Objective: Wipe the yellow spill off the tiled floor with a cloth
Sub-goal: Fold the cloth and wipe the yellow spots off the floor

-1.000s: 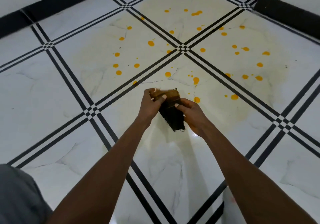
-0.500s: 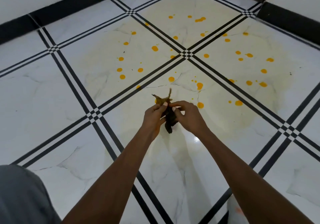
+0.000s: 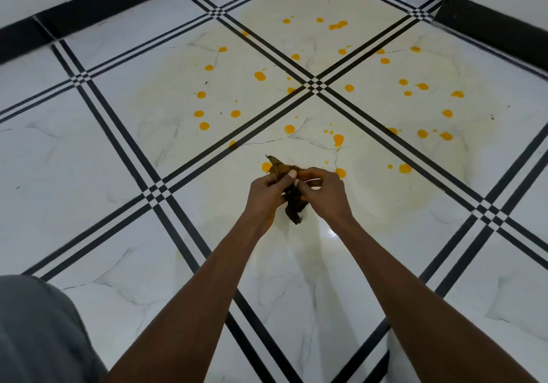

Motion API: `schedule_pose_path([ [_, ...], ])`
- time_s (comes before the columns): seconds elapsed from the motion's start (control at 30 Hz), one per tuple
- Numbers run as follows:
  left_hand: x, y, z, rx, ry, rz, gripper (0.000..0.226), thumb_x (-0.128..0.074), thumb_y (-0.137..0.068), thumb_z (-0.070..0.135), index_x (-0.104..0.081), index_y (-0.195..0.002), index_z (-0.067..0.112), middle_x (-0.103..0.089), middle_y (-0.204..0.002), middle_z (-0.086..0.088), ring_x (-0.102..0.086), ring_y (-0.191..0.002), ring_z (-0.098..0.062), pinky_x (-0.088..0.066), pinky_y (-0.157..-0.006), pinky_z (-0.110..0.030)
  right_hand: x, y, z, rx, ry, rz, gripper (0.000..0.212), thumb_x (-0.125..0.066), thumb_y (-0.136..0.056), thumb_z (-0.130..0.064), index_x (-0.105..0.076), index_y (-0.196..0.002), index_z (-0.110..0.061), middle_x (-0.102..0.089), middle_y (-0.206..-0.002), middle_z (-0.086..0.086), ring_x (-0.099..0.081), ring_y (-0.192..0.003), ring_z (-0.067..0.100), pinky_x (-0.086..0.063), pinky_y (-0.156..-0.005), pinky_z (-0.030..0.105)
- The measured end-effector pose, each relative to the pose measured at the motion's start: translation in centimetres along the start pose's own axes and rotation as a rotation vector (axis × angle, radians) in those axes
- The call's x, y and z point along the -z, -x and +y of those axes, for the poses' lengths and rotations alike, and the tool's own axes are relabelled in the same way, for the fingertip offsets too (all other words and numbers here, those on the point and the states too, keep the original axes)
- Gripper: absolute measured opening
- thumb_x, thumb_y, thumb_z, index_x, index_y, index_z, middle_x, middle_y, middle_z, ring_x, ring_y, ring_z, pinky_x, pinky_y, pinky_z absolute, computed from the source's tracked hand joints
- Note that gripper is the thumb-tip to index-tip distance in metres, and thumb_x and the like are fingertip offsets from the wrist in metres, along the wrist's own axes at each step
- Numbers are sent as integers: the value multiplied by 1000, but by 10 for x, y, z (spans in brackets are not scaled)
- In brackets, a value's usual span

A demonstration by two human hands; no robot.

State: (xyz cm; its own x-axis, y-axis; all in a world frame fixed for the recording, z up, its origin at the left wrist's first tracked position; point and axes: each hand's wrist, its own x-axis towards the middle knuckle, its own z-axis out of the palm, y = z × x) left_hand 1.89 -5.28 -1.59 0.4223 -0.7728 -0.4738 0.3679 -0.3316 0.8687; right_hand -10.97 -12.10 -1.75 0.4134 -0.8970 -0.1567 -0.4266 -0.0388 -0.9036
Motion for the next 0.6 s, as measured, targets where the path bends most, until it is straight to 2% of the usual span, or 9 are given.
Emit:
schedule_pose_path([
  [0.07,-2,0,-1,-22,-41,29,22,-67,-99,20,-73,-119,13,-78,-110,-5,-72,-107,-17,-61,-88,-29,0,-1,1,33,48,5,16,-70,-97,-20,-78,-109,-14,-78,-104,4,-72,-98,14,-52,-81,11],
  [0.1,-3,0,-2,-22,-48,53,23,-64,-101,21,-73,-120,12,-77,-110,-6,-71,-107,-18,-61,-90,-32,1,-1,1,23,51,-2,14,-69,-98,-20,-78,-107,-14,-78,-102,3,-72,-98,14,-52,-82,11],
  [0.17,-6,-2,0,-7,-46,100,27,-56,-106,23,-70,-125,9,-74,-119,-11,-68,-116,-23,-57,-101,-44,3,-3,3,-85,-56,6,11,-68,-97,-20,-78,-101,-17,-78,-99,3,-74,-100,19,-60,-89,28],
  [0.23,-8,-5,6,21,-43,140,33,-49,-109,25,-63,-133,9,-68,-132,-13,-61,-127,-28,-52,-109,-51,12,-4,2,-256,-323,19,9,-65,-99,-17,-74,-100,-15,-77,-106,8,-74,-108,26,-63,-93,43],
  [0.33,-5,-10,14,50,-44,202,36,-44,-110,28,-56,-139,13,-60,-139,-10,-55,-133,-28,-47,-114,-53,34,-4,1,-427,-745,6,17,-54,-102,-13,-64,-114,-8,-72,-120,16,-70,-116,33,-59,-99,51],
  [0.4,0,-15,16,52,-60,207,35,-45,-109,32,-56,-138,15,-61,-136,-10,-56,-131,-28,-47,-113,-53,48,-4,2,-491,-902,-12,21,-48,-104,-16,-63,-114,-7,-69,-120,19,-69,-111,36,-60,-92,51],
  [0.5,1,-18,17,35,-104,162,36,-54,-104,40,-63,-128,14,-67,-127,-11,-62,-124,-28,-48,-112,-52,58,-3,4,-524,-816,-41,27,-46,-107,-29,-65,-110,-10,-71,-117,14,-71,-98,28,-59,-78,39],
  [0.6,-7,-17,20,28,-58,88,27,-68,-97,39,-67,-113,18,-71,-119,-10,-67,-116,-25,-54,-106,-45,60,-2,7,-510,-777,-22,27,-59,-104,-35,-71,-109,-11,-75,-113,12,-72,-103,25,-60,-81,36],
])
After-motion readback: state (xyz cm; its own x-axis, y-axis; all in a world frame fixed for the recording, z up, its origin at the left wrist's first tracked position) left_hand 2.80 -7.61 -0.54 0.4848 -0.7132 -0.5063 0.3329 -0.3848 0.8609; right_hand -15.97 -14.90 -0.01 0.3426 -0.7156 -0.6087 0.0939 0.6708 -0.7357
